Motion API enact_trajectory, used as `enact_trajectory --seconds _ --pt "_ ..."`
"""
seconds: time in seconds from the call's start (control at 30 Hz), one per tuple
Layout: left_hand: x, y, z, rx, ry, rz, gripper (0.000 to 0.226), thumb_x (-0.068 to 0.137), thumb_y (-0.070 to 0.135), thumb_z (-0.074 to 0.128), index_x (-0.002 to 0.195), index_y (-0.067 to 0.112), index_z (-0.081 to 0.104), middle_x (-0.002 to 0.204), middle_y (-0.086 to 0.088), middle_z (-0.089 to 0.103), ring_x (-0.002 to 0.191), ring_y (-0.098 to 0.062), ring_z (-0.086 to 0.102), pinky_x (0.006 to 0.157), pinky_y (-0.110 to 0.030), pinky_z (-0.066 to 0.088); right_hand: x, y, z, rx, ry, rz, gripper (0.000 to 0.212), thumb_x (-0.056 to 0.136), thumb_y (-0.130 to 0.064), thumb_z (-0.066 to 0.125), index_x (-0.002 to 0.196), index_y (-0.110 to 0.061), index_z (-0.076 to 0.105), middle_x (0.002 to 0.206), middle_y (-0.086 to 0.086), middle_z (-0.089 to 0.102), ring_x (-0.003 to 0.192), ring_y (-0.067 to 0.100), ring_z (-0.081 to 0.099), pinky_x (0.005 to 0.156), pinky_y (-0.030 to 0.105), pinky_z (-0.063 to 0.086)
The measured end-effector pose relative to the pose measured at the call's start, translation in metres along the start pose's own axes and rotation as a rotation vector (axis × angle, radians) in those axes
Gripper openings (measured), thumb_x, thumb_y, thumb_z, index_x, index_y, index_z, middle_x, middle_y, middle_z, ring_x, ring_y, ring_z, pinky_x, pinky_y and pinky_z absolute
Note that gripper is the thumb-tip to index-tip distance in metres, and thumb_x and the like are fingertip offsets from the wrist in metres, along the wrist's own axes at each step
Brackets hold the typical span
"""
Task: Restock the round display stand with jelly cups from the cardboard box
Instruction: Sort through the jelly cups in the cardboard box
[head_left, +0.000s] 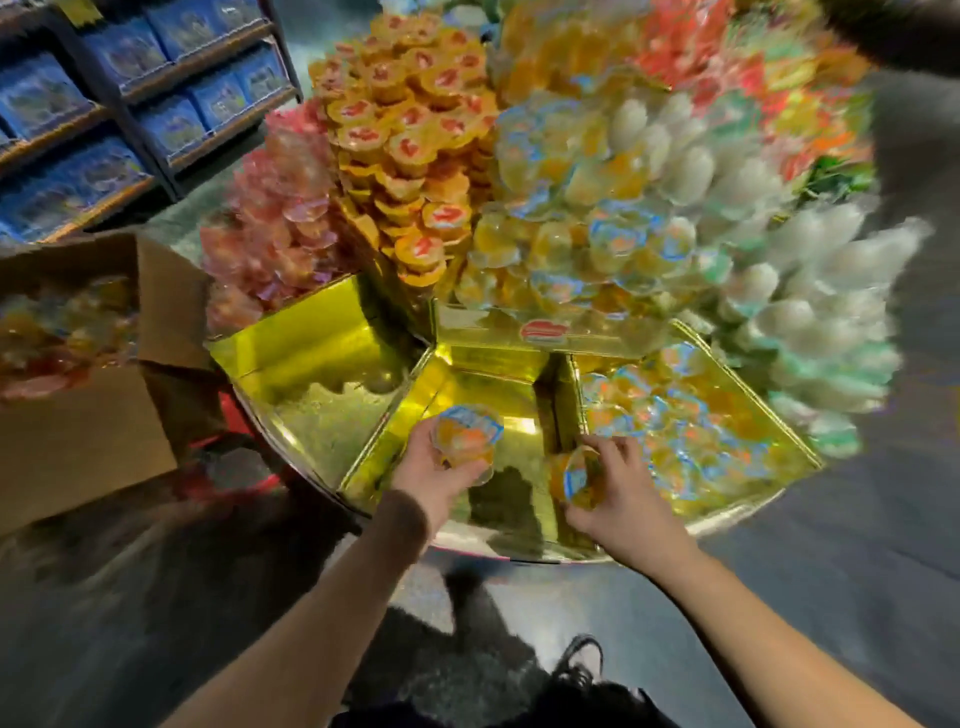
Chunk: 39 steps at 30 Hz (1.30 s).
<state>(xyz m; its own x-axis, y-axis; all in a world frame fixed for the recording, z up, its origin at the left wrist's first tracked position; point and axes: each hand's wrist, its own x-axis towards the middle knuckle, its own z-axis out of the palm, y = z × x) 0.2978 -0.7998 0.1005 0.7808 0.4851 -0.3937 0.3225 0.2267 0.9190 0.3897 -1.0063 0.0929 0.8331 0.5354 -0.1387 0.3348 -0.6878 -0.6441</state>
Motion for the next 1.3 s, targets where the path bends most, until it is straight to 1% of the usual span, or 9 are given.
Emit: enact_trajectory --seconds 0.1,0.27,0.43,0.53,0.6,0.7,0.9,1.07,1.3 --pt "0.013 -0.014 0.084 0.044 -0.04 -0.012 0.057 0.079 -0.021 0.065 0.119 0.013 0.045 0.106 -0.002 0.063 0.085 -0.001 0.061 0.072 -0.008 0.049 -0.005 0.066 -0.044 -0.017 -0.011 0.082 0.078 0.069 -0.018 0.082 0.14 -0.021 0.049 0.123 0.002 0.037 0.119 0.023 0.049 0.096 0.017 0.032" --pt "0.037 -0.027 0.171 0.158 -0.044 0.011 0.052 0.077 -0.021 0.068 0.1 0.022 0.048 0.094 0.006 0.065 0.074 0.01 0.065 0.074 -0.016 0.05 0.005 0.14 -0.105 -0.035 -0.014 0.141 0.076 0.071 -0.02 0.081 0.139 -0.018 0.048 0.124 0.005 0.041 0.121 0.027 0.05 0.103 0.033 0.041" --pt "0.069 -0.029 0.205 0.291 -0.012 0.057 0.041 0.078 -0.005 0.077 0.109 0.006 0.052 0.091 0.001 0.067 0.074 0.008 0.066 0.07 -0.008 0.047 0.041 0.176 -0.127 -0.074 -0.025 0.159 0.075 0.074 -0.024 0.079 0.141 -0.018 0.046 0.131 0.011 0.045 0.124 0.027 0.045 0.097 0.026 0.034" --pt "0.103 -0.043 0.214 0.427 -0.041 0.064 0.047 0.067 0.032 0.083 0.104 0.01 0.062 0.092 -0.003 0.072 0.087 -0.018 0.071 0.079 -0.033 0.057 0.069 0.184 -0.125 -0.079 -0.016 0.177 0.077 0.076 -0.027 0.078 0.144 -0.019 0.044 0.13 0.012 0.046 0.127 0.029 0.042 0.103 0.033 0.035" --pt "0.135 -0.072 0.214 0.502 0.0 0.046 0.052 0.06 0.046 0.081 0.104 0.022 0.065 0.096 0.004 0.072 0.091 -0.019 0.07 0.082 -0.045 0.057 0.088 0.187 -0.119 -0.072 -0.001 0.186 0.077 0.077 -0.029 0.077 0.145 -0.019 0.043 0.133 0.011 0.045 0.128 0.032 0.04 0.105 0.039 0.035" --pt "0.145 -0.067 0.223 0.619 0.079 0.035 0.07 0.055 0.059 0.074 0.116 0.028 0.059 0.11 0.004 0.067 0.108 -0.02 0.06 0.091 -0.047 0.051 0.116 0.189 -0.108 -0.134 0.002 0.173 0.076 0.079 -0.033 0.075 0.145 -0.022 0.041 0.14 0.007 0.045 0.13 0.031 0.037 0.106 0.041 0.033" --pt "0.17 -0.071 0.231 0.875 0.081 0.061 0.075 0.08 0.044 0.076 0.144 0.022 0.045 0.146 -0.003 0.042 0.134 -0.03 0.033 0.108 -0.045 0.032 0.163 0.199 -0.084 -0.23 -0.044 0.17 0.074 0.08 -0.043 0.074 0.143 -0.026 0.039 0.146 -0.002 0.045 0.137 0.025 0.03 0.107 0.042 0.026" --pt "0.187 -0.089 0.232 0.964 0.14 0.073 0.072 0.083 0.05 0.072 0.147 0.031 0.044 0.159 -0.002 0.017 0.144 -0.029 0.016 0.114 -0.053 0.021 0.185 0.203 -0.073 -0.263 -0.073 0.156 0.066 0.078 -0.041 0.074 0.135 -0.027 0.043 0.142 -0.002 0.046 0.135 0.023 0.03 0.104 0.04 0.025" --pt "0.191 -0.093 0.239 1.044 0.173 0.059 0.07 0.087 0.053 0.066 0.149 0.034 0.04 0.163 -0.004 0.01 0.147 -0.031 0.012 0.114 -0.05 0.016 0.198 0.202 -0.059 -0.316 -0.013 0.087 0.056 0.078 -0.044 0.074 0.123 -0.022 0.048 0.135 -0.004 0.048 0.127 0.024 0.035 0.097 0.039 0.025"
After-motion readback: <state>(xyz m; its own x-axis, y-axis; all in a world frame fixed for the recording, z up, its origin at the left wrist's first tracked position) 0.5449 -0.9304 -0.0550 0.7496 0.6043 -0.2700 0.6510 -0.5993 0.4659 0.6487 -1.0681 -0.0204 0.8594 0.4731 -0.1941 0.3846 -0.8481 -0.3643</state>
